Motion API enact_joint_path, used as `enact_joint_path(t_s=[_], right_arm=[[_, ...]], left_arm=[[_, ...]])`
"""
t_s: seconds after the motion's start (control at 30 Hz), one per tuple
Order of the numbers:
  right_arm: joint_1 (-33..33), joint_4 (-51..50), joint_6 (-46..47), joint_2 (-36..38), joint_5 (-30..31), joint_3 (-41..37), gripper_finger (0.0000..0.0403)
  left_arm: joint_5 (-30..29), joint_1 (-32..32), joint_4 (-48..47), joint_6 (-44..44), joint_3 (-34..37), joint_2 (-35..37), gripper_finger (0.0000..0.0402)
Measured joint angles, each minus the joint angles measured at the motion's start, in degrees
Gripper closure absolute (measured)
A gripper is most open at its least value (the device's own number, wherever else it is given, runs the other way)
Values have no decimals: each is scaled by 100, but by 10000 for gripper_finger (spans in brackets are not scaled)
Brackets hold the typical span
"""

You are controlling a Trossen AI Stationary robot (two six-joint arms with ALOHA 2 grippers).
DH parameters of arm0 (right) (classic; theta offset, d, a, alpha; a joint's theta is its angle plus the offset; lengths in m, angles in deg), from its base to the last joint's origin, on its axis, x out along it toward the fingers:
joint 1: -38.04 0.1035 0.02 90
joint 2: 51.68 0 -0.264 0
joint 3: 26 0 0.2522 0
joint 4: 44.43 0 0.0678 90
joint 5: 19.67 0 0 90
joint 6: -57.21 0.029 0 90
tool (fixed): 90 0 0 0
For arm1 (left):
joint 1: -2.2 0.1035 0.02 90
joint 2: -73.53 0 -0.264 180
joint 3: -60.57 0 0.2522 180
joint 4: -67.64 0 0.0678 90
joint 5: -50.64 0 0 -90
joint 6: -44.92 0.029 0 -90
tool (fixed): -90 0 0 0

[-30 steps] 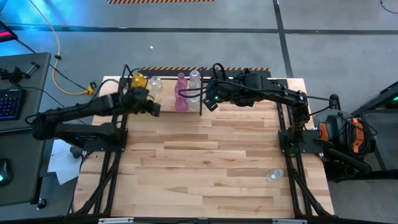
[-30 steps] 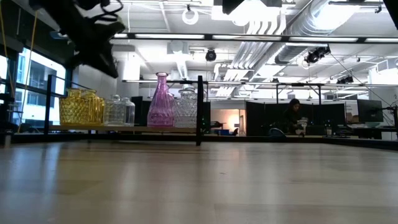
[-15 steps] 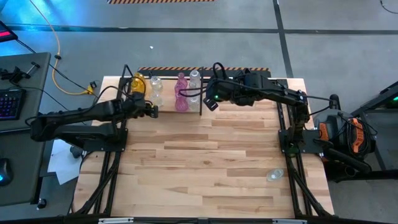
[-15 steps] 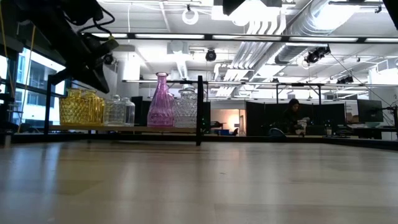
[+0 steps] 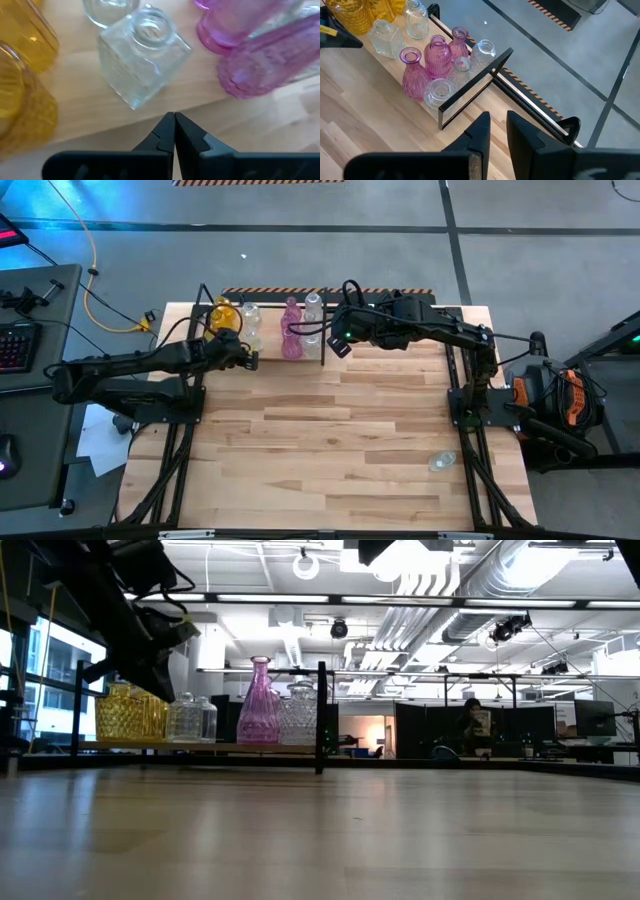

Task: Sort vases onto shelf
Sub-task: Put the transparent vase on the shelf aligned with the left transparent vase

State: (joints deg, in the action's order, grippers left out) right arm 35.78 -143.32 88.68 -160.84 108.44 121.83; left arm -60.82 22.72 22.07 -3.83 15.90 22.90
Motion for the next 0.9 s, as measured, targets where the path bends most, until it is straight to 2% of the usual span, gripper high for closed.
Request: enact_joint_path(t_s=[0.13, 0.9], right_arm=[[0, -1, 0, 0, 1, 0, 359], [0, -7, 44, 0, 24, 0, 359]], left_arm=[[-158, 185, 8, 118, 0, -74, 401], [-178, 1080, 368, 703, 0, -74, 401]])
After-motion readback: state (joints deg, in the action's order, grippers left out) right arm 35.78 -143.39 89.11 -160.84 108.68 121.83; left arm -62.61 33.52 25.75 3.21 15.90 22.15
